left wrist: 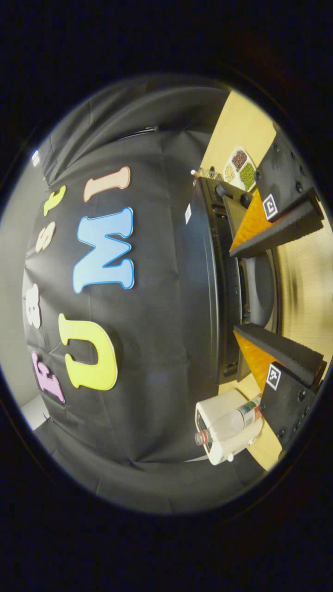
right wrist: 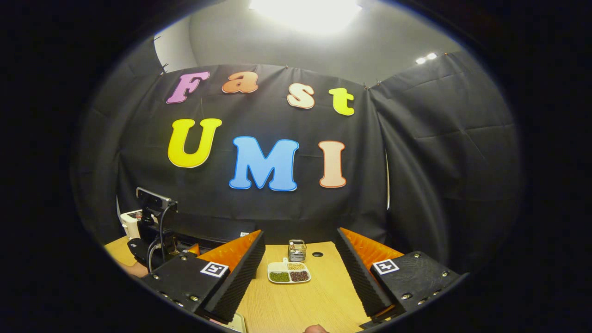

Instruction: Open the electric oven with the left hand, put the food in, and close the electric oven.

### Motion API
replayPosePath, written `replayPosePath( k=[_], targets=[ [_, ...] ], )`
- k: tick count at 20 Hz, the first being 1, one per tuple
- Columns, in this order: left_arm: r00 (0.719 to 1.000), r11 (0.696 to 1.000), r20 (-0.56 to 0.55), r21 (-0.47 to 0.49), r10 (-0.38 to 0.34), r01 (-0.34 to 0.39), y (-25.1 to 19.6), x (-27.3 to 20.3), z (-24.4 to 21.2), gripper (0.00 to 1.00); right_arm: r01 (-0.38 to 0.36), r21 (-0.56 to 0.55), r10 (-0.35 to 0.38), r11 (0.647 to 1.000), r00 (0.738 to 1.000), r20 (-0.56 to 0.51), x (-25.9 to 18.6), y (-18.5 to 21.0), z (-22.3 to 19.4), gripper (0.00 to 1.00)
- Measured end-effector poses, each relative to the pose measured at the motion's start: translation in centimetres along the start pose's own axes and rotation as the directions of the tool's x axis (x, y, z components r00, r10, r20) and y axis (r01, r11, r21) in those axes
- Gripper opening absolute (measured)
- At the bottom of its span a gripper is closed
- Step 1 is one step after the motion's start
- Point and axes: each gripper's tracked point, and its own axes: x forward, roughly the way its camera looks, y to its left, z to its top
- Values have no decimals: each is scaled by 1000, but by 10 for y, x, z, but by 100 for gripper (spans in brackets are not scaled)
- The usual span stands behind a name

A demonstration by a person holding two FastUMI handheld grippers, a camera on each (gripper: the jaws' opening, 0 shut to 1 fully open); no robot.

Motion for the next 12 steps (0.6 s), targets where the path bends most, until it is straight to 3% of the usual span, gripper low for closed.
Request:
replayPosePath(
  k=[12],
  targets=[
    [995, 1000, -100, -12, 20, -21, -8, -49, -54, 97, -30, 22, 31, 999, 999, -29, -30, -18, -12, 98]
  ],
)
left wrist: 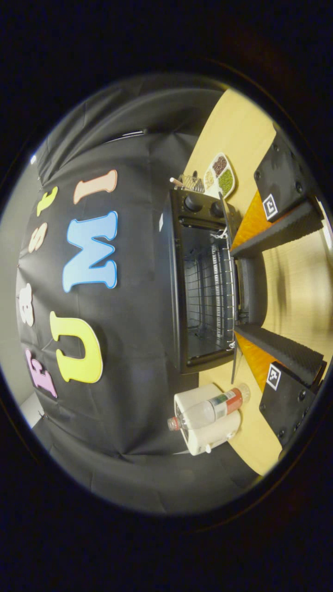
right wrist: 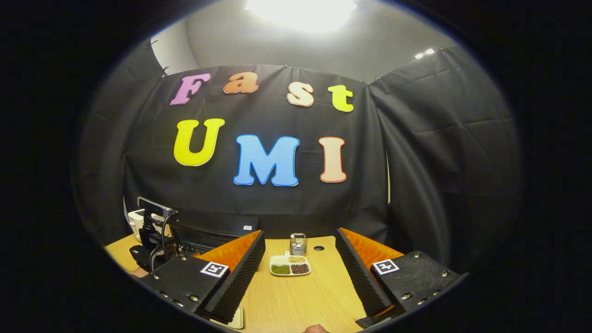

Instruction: Open the electric oven with the left hand, put the food in, and close the electric oven.

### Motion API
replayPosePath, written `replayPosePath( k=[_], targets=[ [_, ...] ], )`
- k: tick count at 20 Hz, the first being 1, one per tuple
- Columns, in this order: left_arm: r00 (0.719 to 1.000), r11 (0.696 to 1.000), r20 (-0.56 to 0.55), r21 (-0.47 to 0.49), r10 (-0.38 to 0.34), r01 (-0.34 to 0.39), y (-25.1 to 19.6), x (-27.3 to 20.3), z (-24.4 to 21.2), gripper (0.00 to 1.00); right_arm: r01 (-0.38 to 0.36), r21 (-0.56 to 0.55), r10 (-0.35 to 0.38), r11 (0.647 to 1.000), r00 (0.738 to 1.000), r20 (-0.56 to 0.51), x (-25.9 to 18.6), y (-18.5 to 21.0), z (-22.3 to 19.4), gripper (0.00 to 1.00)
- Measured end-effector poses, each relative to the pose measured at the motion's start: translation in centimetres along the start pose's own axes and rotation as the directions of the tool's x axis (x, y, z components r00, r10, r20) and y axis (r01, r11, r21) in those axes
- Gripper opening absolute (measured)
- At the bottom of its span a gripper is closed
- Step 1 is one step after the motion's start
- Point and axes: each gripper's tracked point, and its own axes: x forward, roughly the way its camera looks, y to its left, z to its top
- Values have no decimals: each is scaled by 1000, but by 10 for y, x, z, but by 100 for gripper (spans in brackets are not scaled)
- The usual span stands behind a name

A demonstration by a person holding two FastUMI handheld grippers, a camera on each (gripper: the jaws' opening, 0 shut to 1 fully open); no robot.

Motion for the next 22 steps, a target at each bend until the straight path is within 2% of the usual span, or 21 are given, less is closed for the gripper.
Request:
replayPosePath(
  k=[2, 3, 4, 5, 11, 12, 15, 16, 18, 19, 22],
  targets=[
    [1000, 1000, -21, 2, 6, -6, -1, -6, -12, 91, -4, 0, 4, 1000, 1000, -6, -5, -4, -1, 98],
    [999, 1000, -34, 3, 10, -10, -2, -8, -20, 97, -7, 6, 7, 1000, 1000, -7, -8, -6, -1, 98],
    [999, 1000, -45, 4, 13, -13, -2, -9, -26, 97, -8, 10, 8, 1000, 1000, -8, -10, -7, -1, 98],
    [998, 1000, -57, 6, 16, -16, -3, -10, -33, 92, -9, 11, 9, 1000, 1000, -11, -12, -9, -2, 98],
    [995, 1000, -97, 9, 22, -21, -8, -22, -61, 100, -38, 20, 39, 999, 999, -35, -21, -9, -6, 98],
    [995, 1000, -96, 5, 18, -18, -10, -24, -63, 97, -48, 29, 49, 998, 998, -37, -22, -7, -6, 98],
    [994, 1000, -106, -4, 25, -26, -9, -34, -71, 100, -75, 41, 77, 996, 997, -31, -21, -2, -3, 98],
    [994, 1000, -108, -4, 27, -28, -8, -38, -71, 97, -87, 44, 88, 995, 996, -26, -20, 1, -2, 98],
    [994, 999, -106, 3, 36, -36, -4, -45, -68, 100, -115, 50, 116, 992, 993, -20, -20, 8, -1, 98],
    [994, 999, -100, 6, 41, -40, 0, -51, -63, 97, -132, 53, 133, 990, 991, -16, -19, 12, 0, 98],
    [998, 999, -40, -2, 53, -54, 10, -76, -33, 97, -176, 59, 176, 983, 984, -5, -14, 23, -1, 98]
  ],
)
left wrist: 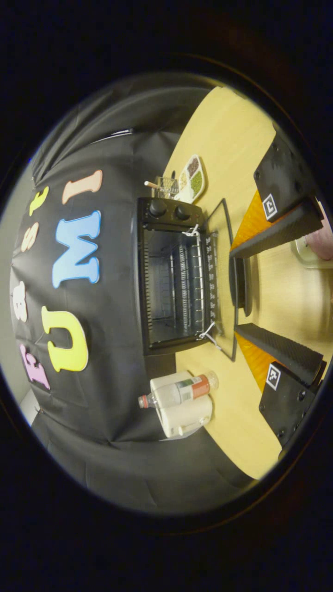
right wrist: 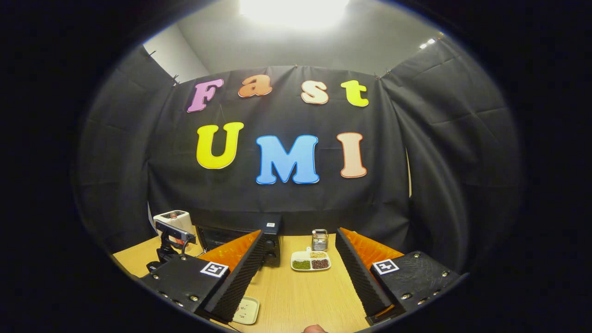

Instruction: Open the electric oven with the left hand, put the food in, and close the electric oven.

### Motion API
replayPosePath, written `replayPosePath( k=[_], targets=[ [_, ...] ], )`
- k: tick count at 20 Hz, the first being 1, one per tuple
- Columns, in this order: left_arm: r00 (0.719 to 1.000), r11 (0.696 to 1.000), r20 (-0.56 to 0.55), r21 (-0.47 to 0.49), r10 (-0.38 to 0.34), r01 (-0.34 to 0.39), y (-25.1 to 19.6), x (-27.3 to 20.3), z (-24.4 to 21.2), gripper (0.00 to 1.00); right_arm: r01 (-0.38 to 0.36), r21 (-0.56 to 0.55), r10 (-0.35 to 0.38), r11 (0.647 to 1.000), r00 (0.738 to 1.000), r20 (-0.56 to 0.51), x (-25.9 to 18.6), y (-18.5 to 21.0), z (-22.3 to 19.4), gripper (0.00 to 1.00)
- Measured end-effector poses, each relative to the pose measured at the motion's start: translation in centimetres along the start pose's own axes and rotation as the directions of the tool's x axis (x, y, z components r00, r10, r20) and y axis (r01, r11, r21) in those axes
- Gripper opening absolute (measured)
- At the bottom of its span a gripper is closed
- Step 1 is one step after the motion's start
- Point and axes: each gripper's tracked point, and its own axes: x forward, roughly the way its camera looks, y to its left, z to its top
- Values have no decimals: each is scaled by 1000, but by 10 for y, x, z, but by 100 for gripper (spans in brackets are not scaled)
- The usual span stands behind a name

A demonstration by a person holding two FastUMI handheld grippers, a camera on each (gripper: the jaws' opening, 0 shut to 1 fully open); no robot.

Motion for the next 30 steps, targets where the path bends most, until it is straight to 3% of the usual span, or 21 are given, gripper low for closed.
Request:
replayPosePath(
  k=[6, 8, 9, 10, 12, 14, 15, 16, 20, 23, 30],
  targets=[
    [984, 998, 173, -45, 47, -40, 33, -62, 89, 100, -76, 48, 77, 996, 997, -20, 19, 14, -12, 98],
    [972, 997, 226, -54, 61, -50, 46, -84, 118, 96, -97, 53, 100, 994, 994, -42, 26, 19, -20, 98],
    [967, 997, 246, -55, 68, -56, 52, -94, 129, 100, -115, 55, 118, 992, 991, -54, 29, 22, -25, 98],
    [961, 996, 266, -53, 78, -66, 59, -105, 139, 97, -139, 59, 143, 989, 988, -66, 34, 27, -30, 98],
    [949, 995, 299, -51, 98, -87, 71, -123, 156, 100, -174, 68, 182, 982, 976, -118, 40, 33, -45, 98],
    [937, 993, 330, -55, 117, -105, 81, -142, 171, 97, -215, 101, 230, 971, 955, -185, 45, 42, -62, 98],
    [931, 991, 342, -60, 130, -117, 88, -150, 174, 90, -234, 132, 259, 963, 940, -223, 46, 47, -72, 98],
    [925, 990, 353, -69, 141, -124, 94, -160, 179, 100, -249, 168, 287, 954, 920, -267, 48, 54, -84, 98],
    [913, 981, 360, -109, 191, -162, 116, -185, 187, 100, -293, 313, 409, 903, 809, -422, 49, 81, -127, 98],
    [901, 975, 372, -102, 222, -198, 134, -198, 189, 100, -278, 410, 477, 868, 694, -539, 44, 92, -158, 98],
    [895, 966, 364, -104, 259, -237, 152, -215, 184, 100, -228, 515, 557, 826, 470, -685, 32, 118, -226, 97]
  ],
)
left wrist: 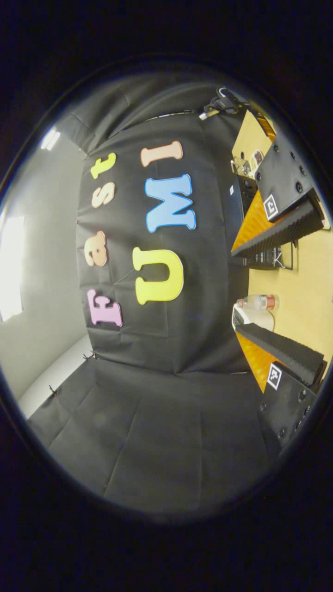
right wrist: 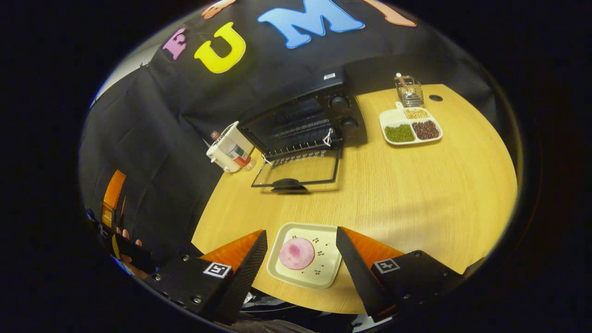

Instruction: Open the electric oven with the left hand, put the food in, and close the electric oven.

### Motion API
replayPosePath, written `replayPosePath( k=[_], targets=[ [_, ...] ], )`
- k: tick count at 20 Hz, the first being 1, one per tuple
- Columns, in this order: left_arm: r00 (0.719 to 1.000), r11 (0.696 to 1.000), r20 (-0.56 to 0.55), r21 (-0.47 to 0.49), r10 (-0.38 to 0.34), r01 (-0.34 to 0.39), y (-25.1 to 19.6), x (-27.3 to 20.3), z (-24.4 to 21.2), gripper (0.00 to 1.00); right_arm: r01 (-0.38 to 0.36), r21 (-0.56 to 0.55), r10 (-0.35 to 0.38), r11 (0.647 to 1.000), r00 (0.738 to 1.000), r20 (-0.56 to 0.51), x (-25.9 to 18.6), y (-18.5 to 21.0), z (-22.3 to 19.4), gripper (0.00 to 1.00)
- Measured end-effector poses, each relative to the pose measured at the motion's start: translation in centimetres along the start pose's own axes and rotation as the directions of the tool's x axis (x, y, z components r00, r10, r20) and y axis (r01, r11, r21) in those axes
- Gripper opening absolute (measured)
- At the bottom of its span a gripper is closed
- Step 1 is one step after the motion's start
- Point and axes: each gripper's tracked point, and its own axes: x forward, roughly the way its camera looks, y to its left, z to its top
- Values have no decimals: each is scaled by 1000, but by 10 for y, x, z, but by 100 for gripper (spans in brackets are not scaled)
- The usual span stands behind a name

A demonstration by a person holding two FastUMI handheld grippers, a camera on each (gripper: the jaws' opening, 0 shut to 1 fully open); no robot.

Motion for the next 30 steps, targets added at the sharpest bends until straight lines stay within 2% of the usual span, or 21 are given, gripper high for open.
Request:
replayPosePath(
  k=[1, 2, 3, 9, 14, 15, 16, 18, 19, 20, 21, 22, 23, 25, 26, 28, 29, 30],
  targets=[
    [1000, 1000, -13, 0, 0, 0, 2, -2, -2, 100, 6, 6, -5, 1000, 999, -41, 5, -4, -9, 87],
    [1000, 1000, -22, -2, -5, 5, 3, -3, -3, 96, 9, 15, -8, 1000, 997, -83, 9, -6, -18, 96],
    [1000, 1000, -21, 1, -5, 5, 4, -2, -4, 100, 10, 23, -7, 1000, 993, -122, 14, -9, -26, 93],
    [999, 1000, -39, -2, 13, -14, 17, 0, -11, 100, 66, 56, -46, 996, 951, -305, 38, -31, -65, 93],
    [999, 999, -37, 3, 32, -32, 27, 3, -11, 100, 119, 44, -94, 992, 923, -374, 53, -45, -80, 93],
    [999, 999, -37, 4, 34, -34, 28, 1, -12, 100, 136, 46, -110, 990, 923, -369, 54, -50, -78, 84],
    [999, 999, -39, 3, 38, -38, 29, 2, -13, 100, 133, 60, -101, 989, 922, -374, 58, -49, -80, 63],
    [998, 999, -43, -3, 40, -40, 30, 5, -14, 100, 135, 76, -95, 988, 918, -385, 57, -48, -79, 51],
    [998, 999, -44, -6, 43, -43, 31, 6, -15, 100, 137, 86, -93, 987, 916, -390, 56, -49, -77, 57],
    [998, 999, -43, -9, 45, -46, 33, 6, -15, 100, 139, 86, -96, 987, 916, -390, 58, -49, -78, 57],
    [998, 999, -44, -13, 45, -46, 34, 6, -16, 100, 173, 69, -133, 983, 912, -388, 68, -57, -80, 55],
    [998, 999, -45, -15, 46, -46, 33, 7, -16, 100, 175, 76, -133, 982, 914, -385, 63, -63, -76, 32],
    [998, 999, -44, -17, 45, -46, 31, 9, -18, 100, 171, 86, -125, 982, 914, -387, 55, -62, -77, 14],
    [998, 999, -47, -21, 40, -41, 31, 10, -19, 100, 187, 99, -137, 977, 916, -378, 54, -64, -75, 14],
    [998, 999, -49, -21, 39, -40, 30, 10, -19, 100, 186, 113, -131, 976, 916, -380, 66, -65, -78, 2],
    [998, 999, -51, -24, 35, -37, 28, 11, -21, 100, 180, 105, -131, 978, 924, -360, 56, -65, -70, 5],
    [998, 999, -52, -24, 31, -33, 27, 9, -22, 100, 166, 95, -122, 981, 925, -361, 58, -65, -75, 0],
    [998, 999, -51, -21, 29, -30, 26, 9, -21, 100, 160, 99, -115, 982, 926, -359, 58, -66, -74, 0]
  ],
)
